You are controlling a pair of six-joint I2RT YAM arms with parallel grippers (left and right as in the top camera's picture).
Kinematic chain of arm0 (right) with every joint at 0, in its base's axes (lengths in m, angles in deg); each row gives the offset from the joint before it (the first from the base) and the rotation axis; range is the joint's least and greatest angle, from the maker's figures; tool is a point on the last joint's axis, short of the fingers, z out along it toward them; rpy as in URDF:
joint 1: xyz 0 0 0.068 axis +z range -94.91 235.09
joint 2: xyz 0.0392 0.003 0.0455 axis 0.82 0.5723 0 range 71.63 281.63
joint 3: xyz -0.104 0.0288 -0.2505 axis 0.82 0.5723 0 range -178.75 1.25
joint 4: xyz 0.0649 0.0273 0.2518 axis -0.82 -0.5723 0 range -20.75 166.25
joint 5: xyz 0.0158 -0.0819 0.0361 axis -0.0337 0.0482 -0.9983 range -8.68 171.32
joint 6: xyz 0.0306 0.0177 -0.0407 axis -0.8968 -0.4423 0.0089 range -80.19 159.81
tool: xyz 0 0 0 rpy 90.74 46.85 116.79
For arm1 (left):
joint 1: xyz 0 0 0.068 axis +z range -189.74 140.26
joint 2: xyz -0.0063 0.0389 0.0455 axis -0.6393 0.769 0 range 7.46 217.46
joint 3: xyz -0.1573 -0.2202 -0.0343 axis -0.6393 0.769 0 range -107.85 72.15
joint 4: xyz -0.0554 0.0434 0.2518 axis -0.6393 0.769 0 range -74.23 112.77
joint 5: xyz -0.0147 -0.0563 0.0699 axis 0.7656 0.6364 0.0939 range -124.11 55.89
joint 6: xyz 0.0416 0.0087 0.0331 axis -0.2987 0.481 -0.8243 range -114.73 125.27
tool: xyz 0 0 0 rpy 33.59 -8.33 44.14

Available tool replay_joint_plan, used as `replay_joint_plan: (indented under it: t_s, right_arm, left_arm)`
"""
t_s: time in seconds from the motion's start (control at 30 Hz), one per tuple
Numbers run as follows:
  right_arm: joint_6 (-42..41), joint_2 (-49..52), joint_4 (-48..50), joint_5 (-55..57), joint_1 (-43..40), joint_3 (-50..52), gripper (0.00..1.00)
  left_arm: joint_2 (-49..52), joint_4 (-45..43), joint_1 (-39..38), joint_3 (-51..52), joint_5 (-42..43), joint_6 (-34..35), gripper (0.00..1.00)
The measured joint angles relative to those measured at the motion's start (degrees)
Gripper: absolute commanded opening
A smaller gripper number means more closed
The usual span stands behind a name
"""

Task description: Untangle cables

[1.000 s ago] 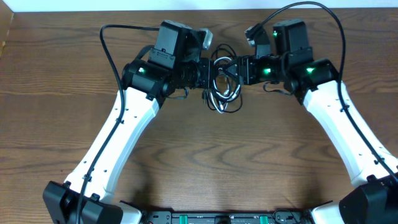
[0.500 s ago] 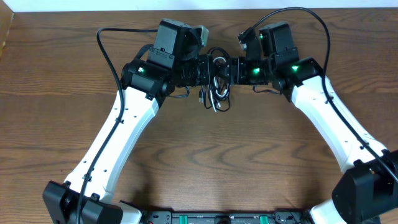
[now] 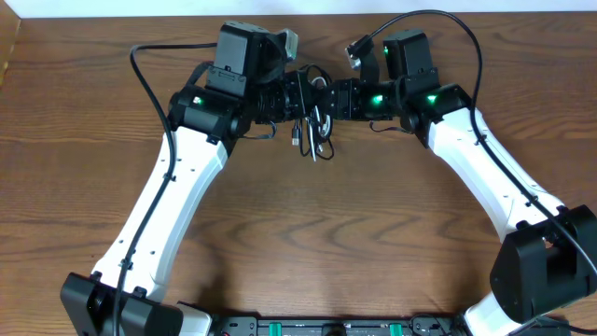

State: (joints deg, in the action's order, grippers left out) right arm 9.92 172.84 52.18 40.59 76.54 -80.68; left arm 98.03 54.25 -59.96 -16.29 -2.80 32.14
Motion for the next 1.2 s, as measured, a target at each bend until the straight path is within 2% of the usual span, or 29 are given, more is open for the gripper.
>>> replay_joint_plan:
  t_s: [0.1, 0.2, 0.4, 0.63, 0.8, 1.0, 1.2]
  right_arm:
    - [-0.42, 0.02, 0.04, -0.04, 0.00, 0.00, 0.42]
    - [-0.90, 0.24, -0.31, 1.68, 0.02, 0.00, 0.31]
    - [-1.11, 2.95, -5.11, 12.33, 0.20, -0.17, 0.23]
    - [-1.09, 4.07, -12.83, 21.51, -1.01, -0.92, 0.24]
    - [0.85, 5.01, -19.37, 28.72, -8.31, -0.87, 0.23]
    - [5.27, 5.05, -22.69, 30.32, -11.80, -0.87, 0.20]
    - [10.27, 5.07, -24.94, 30.10, -11.82, -0.87, 0.20]
  left_arm:
    - [0.00, -0.39, 0.11, 0.00, 0.52, 0.59, 0.07]
    - [0.00, -1.62, 0.15, 0.02, 1.99, 1.09, 0.07]
    - [0.26, -2.91, 0.68, 0.02, 7.15, 1.66, 0.07]
    - [0.70, -3.19, 6.25, 0.04, 12.28, 1.88, 0.07]
    - [-2.86, -4.00, 15.08, 0.04, 14.53, 1.81, 0.07]
    - [-5.55, -3.39, 20.76, 0.04, 15.45, 1.49, 0.07]
    - [-5.57, -1.62, 21.68, 0.04, 14.25, -1.49, 0.07]
